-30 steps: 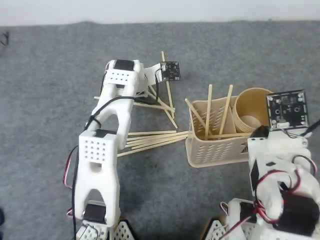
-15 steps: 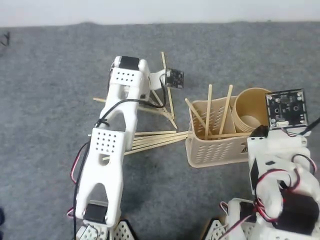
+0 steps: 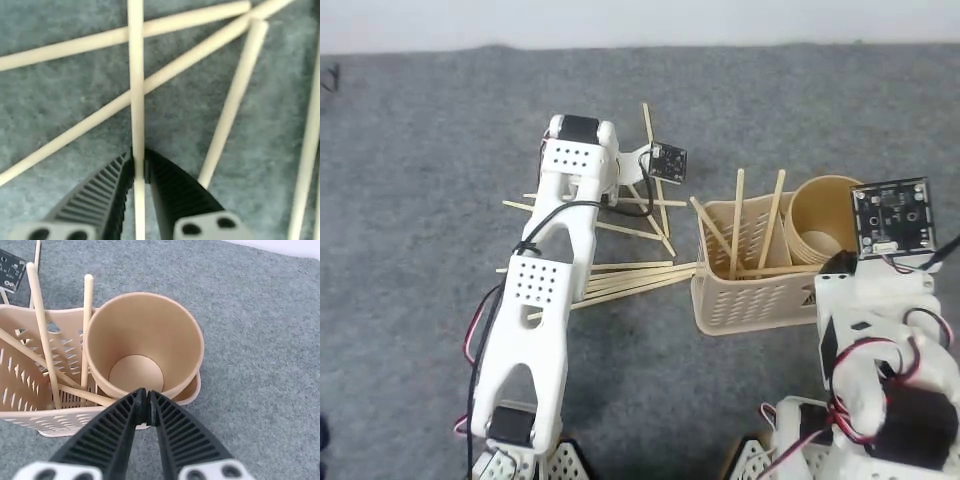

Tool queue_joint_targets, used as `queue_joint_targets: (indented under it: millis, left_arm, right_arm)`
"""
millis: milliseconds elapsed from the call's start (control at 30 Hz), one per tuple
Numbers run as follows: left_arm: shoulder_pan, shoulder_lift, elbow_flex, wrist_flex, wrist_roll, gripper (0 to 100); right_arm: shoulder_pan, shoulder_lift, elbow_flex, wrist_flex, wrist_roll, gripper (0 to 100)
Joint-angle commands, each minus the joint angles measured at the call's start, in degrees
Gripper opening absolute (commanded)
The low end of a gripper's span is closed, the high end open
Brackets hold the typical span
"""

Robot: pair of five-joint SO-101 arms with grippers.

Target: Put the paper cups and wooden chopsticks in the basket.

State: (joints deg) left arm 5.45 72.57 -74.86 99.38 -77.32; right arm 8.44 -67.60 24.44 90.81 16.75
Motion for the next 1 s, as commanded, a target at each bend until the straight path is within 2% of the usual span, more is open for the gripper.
queue_joint_targets:
  millis: [0, 233, 400, 633, 767, 833, 967]
  left_arm:
    - [-1.0, -6.2, -2.6, 1.2, 3.5, 1]
    - [-1.7, -15.6, -2.5, 1.3, 9.6, 1]
    - [-1.6, -26.2, -2.5, 1.3, 17.2, 1]
    - [-1.1, -42.2, -2.8, 1.2, 38.2, 1]
    - [1.3, -51.3, -3.9, 1.1, 53.5, 1]
    - [4.2, -56.4, -4.0, 1.1, 61.3, 1]
    - [13.3, -66.5, -2.4, 1.1, 73.4, 1]
  right_arm:
    - [0.2, 0.7, -0.3, -0.9, -0.1, 0.9]
    - [0.2, 0.7, -0.3, -1.0, -0.1, 0.9]
    - [0.2, 0.7, -0.6, -1.1, -0.1, 0.9]
    - [0.2, 0.7, -0.6, -1.1, -0.1, 0.9]
    - [0.2, 0.7, -0.6, -1.1, -0.1, 0.9]
    - [1.0, 0.7, -0.6, -0.6, -0.1, 0.8]
    - [7.7, -0.4, -0.6, -0.5, 2.0, 0.8]
